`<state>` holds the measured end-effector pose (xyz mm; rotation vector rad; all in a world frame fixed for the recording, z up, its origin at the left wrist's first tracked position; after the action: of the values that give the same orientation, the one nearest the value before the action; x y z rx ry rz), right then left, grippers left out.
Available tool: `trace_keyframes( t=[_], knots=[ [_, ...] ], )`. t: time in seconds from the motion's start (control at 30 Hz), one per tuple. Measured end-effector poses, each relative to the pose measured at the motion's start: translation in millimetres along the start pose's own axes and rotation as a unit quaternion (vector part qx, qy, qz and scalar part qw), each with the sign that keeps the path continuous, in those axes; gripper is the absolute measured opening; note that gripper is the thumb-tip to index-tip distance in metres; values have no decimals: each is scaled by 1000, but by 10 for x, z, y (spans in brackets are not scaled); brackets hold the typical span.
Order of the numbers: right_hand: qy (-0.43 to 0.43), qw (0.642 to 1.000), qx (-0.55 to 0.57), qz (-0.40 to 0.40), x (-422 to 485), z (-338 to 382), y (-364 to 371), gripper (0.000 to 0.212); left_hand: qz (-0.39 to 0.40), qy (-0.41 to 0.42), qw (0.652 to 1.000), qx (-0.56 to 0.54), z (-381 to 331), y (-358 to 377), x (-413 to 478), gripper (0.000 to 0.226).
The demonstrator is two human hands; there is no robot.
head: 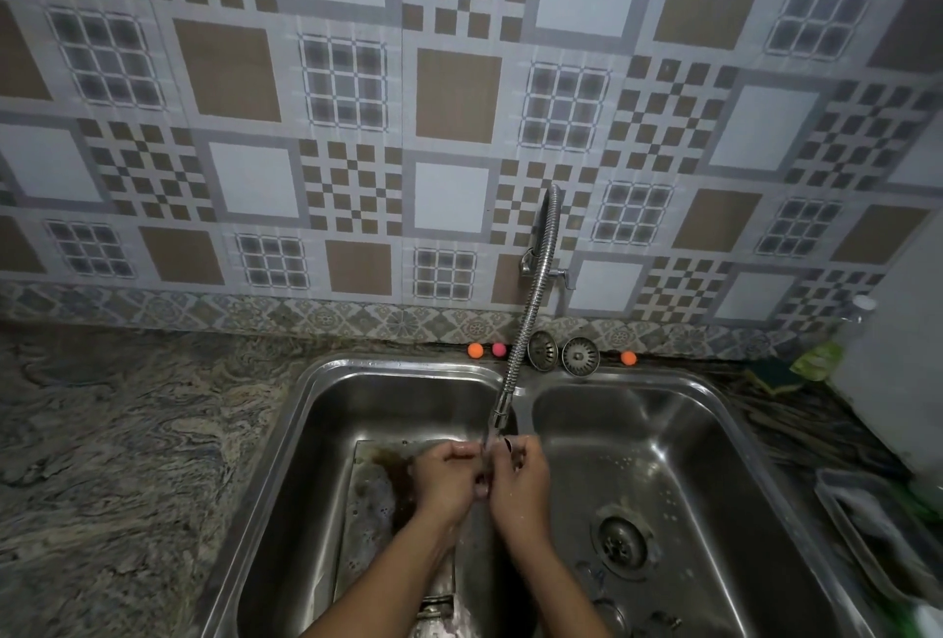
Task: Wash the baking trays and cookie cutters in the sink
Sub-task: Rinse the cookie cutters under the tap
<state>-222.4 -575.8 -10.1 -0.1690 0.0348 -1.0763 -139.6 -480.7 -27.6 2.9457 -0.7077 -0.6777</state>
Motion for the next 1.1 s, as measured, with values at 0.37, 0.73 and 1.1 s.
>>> trace_keyframes(
  t=[0.37,0.73,1.1],
  knots=[
    [424,820,384,28,-101,-253,630,41,-20,84,996,-21,-114,-62,12,6],
    [403,870,280,45,139,-478,-170,49,109,-12,988,107,156,681,9,25],
    [247,949,-193,29,841,-665,-2355,38,186,-104,969,126,689,2217,-240,21]
  ],
)
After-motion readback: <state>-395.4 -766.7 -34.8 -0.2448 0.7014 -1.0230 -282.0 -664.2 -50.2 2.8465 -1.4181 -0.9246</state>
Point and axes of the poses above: each hand's wrist, its own x-axis towards the middle knuckle, its own y-axis out of the palm, z = x × y, the point moved 8 cm from there along x, towards the middle knuckle, and after that the axes turned 4 degrees about x, right-handed, at the moved point
